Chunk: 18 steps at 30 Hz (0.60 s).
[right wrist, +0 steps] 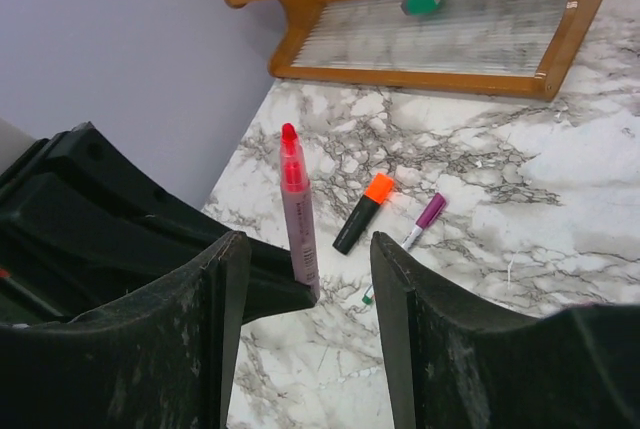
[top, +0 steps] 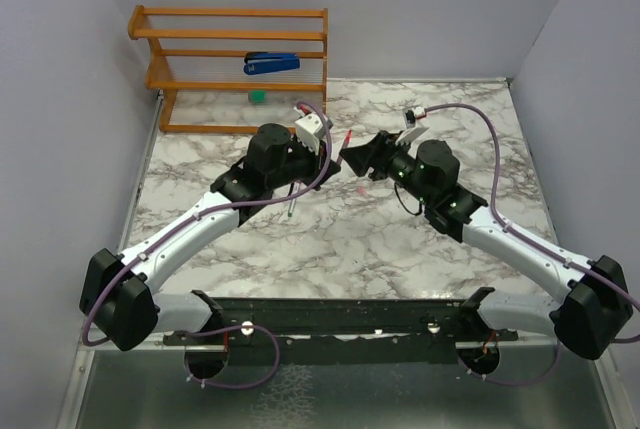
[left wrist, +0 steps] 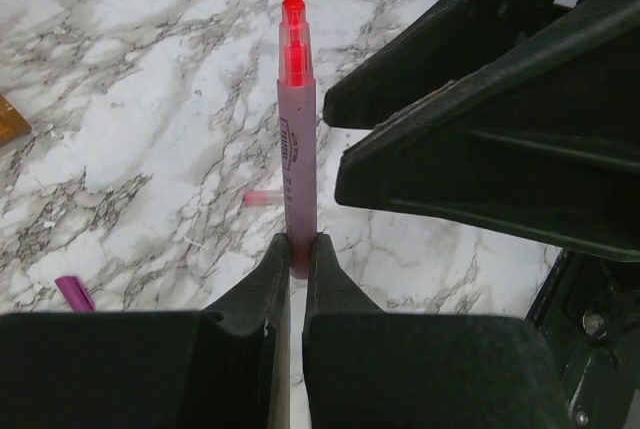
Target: Insert the pens into the pen caps
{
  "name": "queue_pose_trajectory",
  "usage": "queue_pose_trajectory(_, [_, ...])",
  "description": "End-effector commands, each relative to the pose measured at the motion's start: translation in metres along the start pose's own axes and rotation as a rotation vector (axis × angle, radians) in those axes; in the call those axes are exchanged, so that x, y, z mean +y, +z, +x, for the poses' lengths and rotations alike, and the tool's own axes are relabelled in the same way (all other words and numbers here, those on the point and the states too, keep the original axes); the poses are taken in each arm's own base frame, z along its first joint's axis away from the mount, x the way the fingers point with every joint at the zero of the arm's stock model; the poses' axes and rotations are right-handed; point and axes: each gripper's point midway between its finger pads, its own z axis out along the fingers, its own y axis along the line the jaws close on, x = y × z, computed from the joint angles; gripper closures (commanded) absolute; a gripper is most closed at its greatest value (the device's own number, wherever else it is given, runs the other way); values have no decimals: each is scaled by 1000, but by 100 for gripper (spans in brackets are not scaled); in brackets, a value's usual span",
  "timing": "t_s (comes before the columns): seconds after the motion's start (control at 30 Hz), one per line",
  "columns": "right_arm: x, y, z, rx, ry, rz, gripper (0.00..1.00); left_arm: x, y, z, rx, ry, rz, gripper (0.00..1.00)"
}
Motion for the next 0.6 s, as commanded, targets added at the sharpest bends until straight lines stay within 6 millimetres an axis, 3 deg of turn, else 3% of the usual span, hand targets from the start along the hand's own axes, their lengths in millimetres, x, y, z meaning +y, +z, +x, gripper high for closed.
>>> queue_pose_trajectory(0.0, [7,7,-27,-93,3,1,46,-16,-5,-14,-58,9,74,100])
queue_pose_trajectory(0.3, [13,19,-33,-103,-15,-24,57,-25,-1,3,-10,-7,130,100])
queue_pose_trajectory(0.4, [15,24,-33,-94,-17,-34,72,-26,-1,6,-3,-7,131,100])
queue_pose_trajectory(0.47, [15,26,-33,-93,-17,-34,93,-25,-1,7,-2,-6,128,100])
queue_pose_trajectory(0.5, [17,27,-31,-83,-15,-43,99,-24,-1,7,-3,-5,125,100])
queue_pose_trajectory(0.57, [19,29,-28,-67,-15,-58,99,-23,0,8,0,-5,120,100])
